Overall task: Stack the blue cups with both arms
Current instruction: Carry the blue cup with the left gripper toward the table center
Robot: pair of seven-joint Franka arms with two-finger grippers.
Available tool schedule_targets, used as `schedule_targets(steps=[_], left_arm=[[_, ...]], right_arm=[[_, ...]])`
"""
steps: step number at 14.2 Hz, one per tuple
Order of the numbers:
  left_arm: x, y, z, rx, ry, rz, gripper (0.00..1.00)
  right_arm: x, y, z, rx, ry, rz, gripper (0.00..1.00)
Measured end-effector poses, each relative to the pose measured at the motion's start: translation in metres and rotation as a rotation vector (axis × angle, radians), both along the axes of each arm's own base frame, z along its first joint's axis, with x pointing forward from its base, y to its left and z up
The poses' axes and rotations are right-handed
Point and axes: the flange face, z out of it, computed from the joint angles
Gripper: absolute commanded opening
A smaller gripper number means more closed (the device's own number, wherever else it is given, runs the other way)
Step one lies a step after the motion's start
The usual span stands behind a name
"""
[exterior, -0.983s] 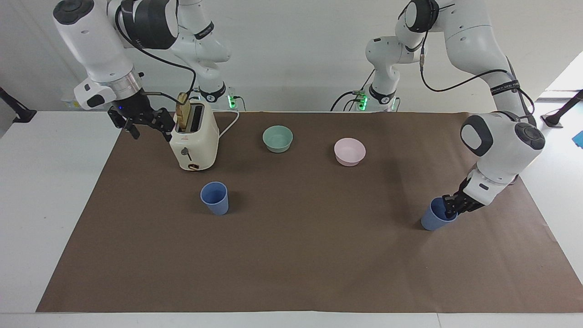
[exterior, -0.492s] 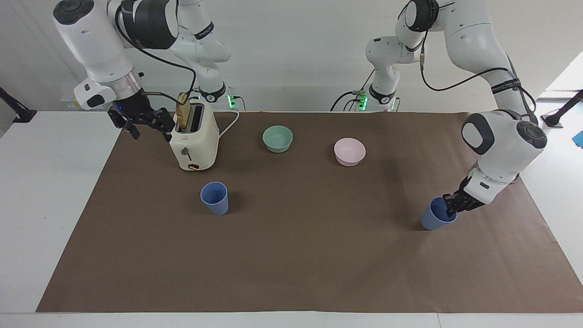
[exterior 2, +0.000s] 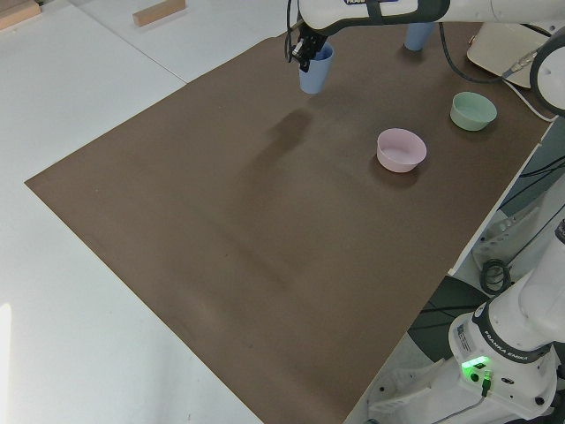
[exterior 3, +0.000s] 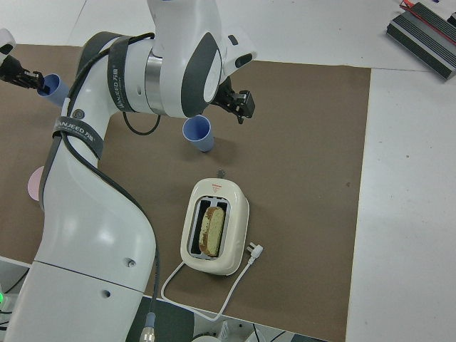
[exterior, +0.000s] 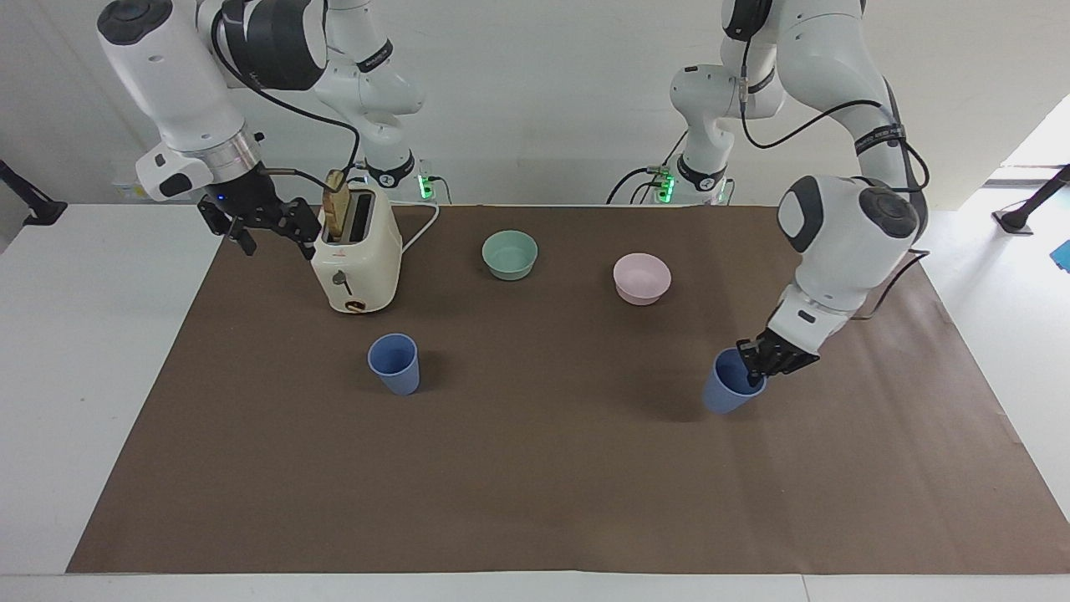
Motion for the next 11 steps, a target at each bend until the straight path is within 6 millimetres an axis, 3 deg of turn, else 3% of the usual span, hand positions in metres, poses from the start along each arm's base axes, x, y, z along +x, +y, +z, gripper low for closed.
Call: schedule_targets(steps=[5,7,8,11], left_arm=[[-0.057,-0.115,-0.032,-0.019,-0.017,0.019,0.00],[-0.082,-0.144,-0.053,-0.015,0.002,0.013,0.00],[-0.091,-0.152,-0.061,-0.012,0.009,0.007,0.05],[-0.097,-0.159,-0.064,-0.016,0.006,0.018,0.75]], right_arm=[[0.000,0.000,0.000,0.000,0.000,0.000,1.00],[0.000,-0.003,0.000,0.000,0.000,-0.005,1.00],[0.000,-0.005,0.000,0.000,0.000,-0.008,1.00],[0.000,-0.006,0.000,0.000,0.000,-0.011,1.00]])
